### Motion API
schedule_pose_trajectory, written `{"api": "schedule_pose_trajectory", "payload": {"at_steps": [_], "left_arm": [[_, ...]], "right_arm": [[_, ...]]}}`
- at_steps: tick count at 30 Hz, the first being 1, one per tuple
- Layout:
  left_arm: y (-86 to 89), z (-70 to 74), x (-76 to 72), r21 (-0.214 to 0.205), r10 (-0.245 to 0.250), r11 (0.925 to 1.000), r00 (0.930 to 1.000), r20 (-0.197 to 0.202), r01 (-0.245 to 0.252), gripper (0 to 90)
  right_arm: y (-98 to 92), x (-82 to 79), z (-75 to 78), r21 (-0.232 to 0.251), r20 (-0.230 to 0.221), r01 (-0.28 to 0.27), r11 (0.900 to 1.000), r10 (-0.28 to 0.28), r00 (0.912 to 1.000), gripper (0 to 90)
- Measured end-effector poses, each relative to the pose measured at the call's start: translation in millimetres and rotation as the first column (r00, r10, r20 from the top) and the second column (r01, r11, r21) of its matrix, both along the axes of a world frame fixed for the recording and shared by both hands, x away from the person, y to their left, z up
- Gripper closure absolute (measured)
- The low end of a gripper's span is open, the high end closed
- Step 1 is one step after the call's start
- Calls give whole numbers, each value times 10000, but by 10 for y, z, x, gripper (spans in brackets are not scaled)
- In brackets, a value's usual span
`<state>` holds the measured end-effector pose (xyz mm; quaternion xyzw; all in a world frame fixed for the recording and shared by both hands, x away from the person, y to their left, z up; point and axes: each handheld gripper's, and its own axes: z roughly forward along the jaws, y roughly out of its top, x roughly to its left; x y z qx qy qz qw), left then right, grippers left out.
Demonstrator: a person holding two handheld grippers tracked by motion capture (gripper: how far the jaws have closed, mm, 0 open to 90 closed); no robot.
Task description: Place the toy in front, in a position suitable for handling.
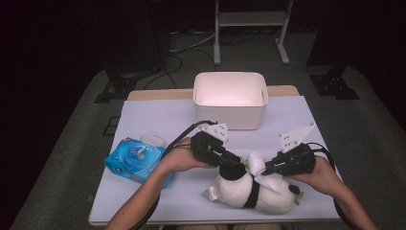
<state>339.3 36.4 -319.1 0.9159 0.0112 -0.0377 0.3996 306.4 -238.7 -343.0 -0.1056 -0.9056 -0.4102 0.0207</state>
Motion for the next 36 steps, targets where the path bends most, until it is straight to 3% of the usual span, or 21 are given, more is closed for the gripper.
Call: {"api": "schedule_pose_trajectory", "payload": {"at_steps": [4, 11, 16, 23, 30, 36], "left_arm": [[4, 59, 86, -15, 161, 9999, 9998, 130, -161, 755], [74, 218, 233, 45, 780, 9969, 9936, 821, -787, 753], [197, 172, 233, 209, 1038, 9942, 9917, 762, -1057, 743], [404, -31, 62, 32, 1182, 9930, 9928, 214, -1183, 706], [492, -111, -190, -196, 1217, 9924, 9920, 340, -1211, 708], [478, -142, -268, -294, 1060, 9940, 9937, 353, -1050, 708]], "right_arm": [[-5, 82, 28, 27, 45, 105, 9999, -105, 9999, 831], [91, 345, 154, -158, 209, 186, 9997, -183, 9996, 832], [234, 472, 138, -114, 64, 10, 9999, -9, 10000, 834], [414, 336, 23, -567, 21, -546, 9969, 548, 9985, 836], [517, 158, 12, -407, 85, -952, 9946, 956, 9954, 841], [693, 74, 94, -249, 339, -1189, 9926, 1197, 9922, 842]]}}
